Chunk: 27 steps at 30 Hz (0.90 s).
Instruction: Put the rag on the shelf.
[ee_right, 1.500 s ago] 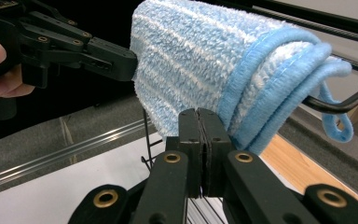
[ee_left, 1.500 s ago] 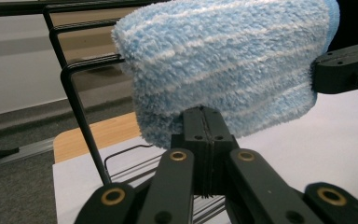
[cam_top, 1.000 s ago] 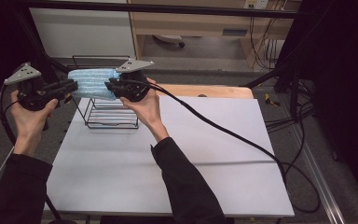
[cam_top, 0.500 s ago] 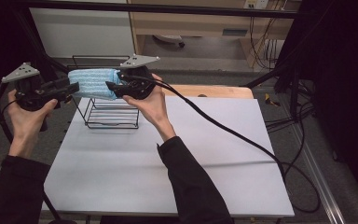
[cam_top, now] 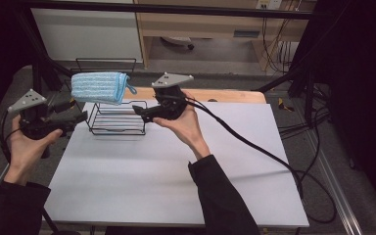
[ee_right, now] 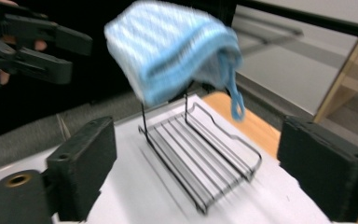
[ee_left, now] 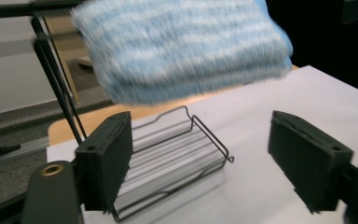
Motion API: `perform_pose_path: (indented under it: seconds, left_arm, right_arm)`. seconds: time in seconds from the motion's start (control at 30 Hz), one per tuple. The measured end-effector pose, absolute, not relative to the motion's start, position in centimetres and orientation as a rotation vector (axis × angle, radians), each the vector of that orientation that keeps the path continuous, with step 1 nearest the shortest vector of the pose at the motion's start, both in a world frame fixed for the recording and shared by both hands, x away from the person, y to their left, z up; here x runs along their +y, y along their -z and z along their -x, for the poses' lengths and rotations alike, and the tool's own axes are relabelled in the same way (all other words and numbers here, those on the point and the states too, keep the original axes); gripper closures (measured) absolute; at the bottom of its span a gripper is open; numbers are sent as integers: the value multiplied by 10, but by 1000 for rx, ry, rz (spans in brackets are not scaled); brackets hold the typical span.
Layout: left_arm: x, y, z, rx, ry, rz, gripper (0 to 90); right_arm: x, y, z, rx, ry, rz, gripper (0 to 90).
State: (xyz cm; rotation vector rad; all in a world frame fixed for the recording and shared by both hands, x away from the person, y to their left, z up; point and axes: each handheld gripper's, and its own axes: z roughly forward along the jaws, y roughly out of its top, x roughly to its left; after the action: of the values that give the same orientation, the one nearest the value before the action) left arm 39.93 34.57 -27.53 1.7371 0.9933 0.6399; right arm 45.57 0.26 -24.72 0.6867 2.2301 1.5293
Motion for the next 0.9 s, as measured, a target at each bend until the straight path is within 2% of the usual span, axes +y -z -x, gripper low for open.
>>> perform_pose_path:
  seconds: [0.17,0.37,0.9]
  left_arm:
    - [339,302,-391,991,-612,-1750,143]
    - [325,335,-383,976,-574,-1781,106]
    - [297,405,-374,973,-488,-1877,106]
  right_arm:
    - [-26,267,-448,2247,-1503,-730,71]
    - [-68,291,-438,2238,-1480,-801,38]
    - [-189,372,-404,2217,-1396,-1053,6]
